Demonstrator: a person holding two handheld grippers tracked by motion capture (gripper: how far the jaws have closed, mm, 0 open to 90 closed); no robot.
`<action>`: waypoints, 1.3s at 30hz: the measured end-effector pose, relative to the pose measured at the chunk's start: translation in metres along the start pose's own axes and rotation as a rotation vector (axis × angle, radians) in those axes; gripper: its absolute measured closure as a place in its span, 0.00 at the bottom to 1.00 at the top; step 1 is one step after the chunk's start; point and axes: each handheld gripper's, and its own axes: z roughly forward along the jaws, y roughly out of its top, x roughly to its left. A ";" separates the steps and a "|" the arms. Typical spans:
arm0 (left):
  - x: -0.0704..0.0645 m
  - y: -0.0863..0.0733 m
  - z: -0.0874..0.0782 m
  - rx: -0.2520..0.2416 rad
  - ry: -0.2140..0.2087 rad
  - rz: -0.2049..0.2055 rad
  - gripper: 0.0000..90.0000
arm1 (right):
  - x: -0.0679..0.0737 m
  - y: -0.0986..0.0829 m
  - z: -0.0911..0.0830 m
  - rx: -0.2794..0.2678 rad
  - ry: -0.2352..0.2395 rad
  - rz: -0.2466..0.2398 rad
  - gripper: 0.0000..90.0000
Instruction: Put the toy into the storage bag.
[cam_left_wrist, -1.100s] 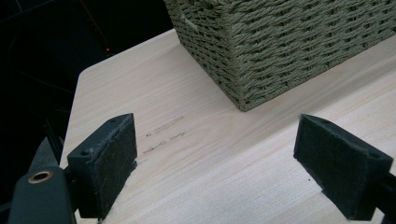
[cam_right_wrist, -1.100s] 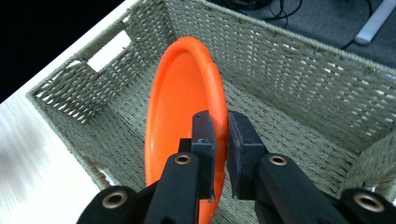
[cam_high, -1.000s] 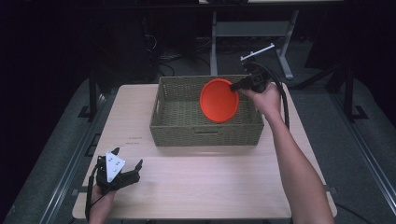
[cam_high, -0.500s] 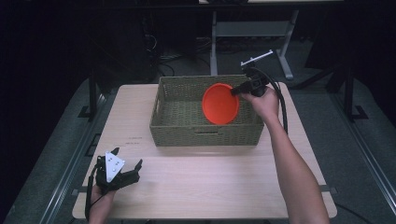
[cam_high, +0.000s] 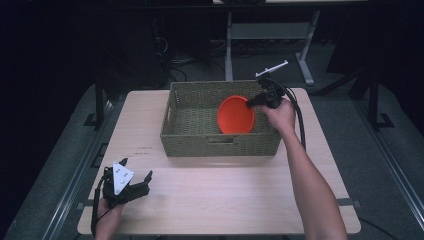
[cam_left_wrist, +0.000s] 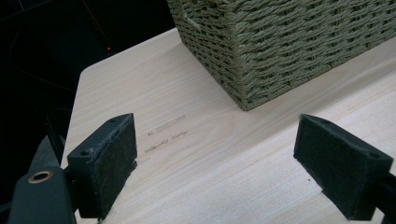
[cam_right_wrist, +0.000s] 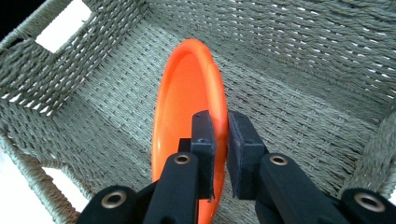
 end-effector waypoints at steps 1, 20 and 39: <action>0.000 0.000 0.000 0.000 0.001 0.000 0.14 | 0.001 0.000 0.001 0.004 -0.003 -0.001 0.90; 0.000 0.000 0.000 -0.010 0.004 -0.007 0.14 | -0.003 -0.008 0.015 0.079 -0.044 -0.001 0.90; 0.000 0.000 -0.001 -0.007 0.003 -0.002 0.14 | -0.012 -0.011 0.007 0.076 -0.040 0.042 0.81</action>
